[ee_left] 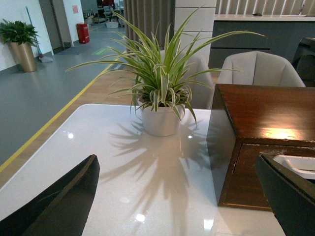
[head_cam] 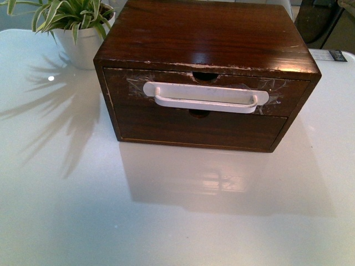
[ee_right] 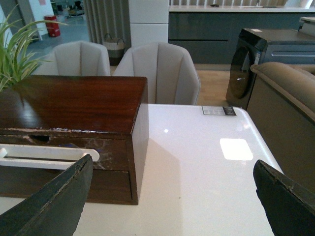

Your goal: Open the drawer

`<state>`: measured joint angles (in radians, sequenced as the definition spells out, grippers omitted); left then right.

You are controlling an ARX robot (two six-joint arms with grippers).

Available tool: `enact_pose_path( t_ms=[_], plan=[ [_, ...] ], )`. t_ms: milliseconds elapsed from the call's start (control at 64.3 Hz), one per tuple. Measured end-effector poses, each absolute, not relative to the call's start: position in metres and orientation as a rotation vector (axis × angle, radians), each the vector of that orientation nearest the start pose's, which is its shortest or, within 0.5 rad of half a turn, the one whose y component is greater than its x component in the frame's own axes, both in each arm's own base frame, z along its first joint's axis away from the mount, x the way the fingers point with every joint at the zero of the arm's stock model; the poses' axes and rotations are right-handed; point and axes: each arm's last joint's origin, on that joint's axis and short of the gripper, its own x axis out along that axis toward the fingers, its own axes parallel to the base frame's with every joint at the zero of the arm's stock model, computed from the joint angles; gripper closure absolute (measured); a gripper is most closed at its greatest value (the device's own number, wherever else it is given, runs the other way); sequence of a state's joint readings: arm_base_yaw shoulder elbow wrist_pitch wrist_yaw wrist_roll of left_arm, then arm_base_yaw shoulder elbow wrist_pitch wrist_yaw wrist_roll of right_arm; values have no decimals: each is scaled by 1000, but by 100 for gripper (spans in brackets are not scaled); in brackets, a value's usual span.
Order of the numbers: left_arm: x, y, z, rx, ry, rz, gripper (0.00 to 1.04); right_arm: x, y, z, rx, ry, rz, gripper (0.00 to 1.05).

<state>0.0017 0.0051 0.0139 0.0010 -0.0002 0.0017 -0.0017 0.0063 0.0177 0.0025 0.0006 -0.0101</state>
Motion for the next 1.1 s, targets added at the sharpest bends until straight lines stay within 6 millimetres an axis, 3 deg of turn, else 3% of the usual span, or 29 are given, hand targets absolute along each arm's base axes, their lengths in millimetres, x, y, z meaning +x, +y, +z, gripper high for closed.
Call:
enact_pose_path(
  t_ms=[155, 264, 311, 420, 528, 653, 855, 1103],
  plan=[
    [97, 0, 168, 2, -9, 0, 8, 97, 0, 169, -10, -14, -2, 9],
    [99, -2, 165, -36, 457, -315, 8, 99, 0, 167, -62, 326, -231, 9],
    [99, -5, 161, -62, 526, -384, 8, 103, -1, 166, -117, 430, -279, 9],
    [106, -9, 163, -36, 546, -432, 8, 112, -5, 166, -188, 461, -272, 9],
    [117, -15, 173, 28, 499, -486, 8, 125, -9, 177, -277, 433, -190, 9],
    [144, -29, 179, 158, 456, -598, 8, 155, -11, 187, -506, 446, 67, 9],
    [185, -48, 182, 339, 402, -717, 8, 190, 1, 186, -778, 453, 335, 9],
    [220, -79, 179, 567, 291, -865, 8, 231, 27, 182, -951, 433, 527, 9]
  ],
)
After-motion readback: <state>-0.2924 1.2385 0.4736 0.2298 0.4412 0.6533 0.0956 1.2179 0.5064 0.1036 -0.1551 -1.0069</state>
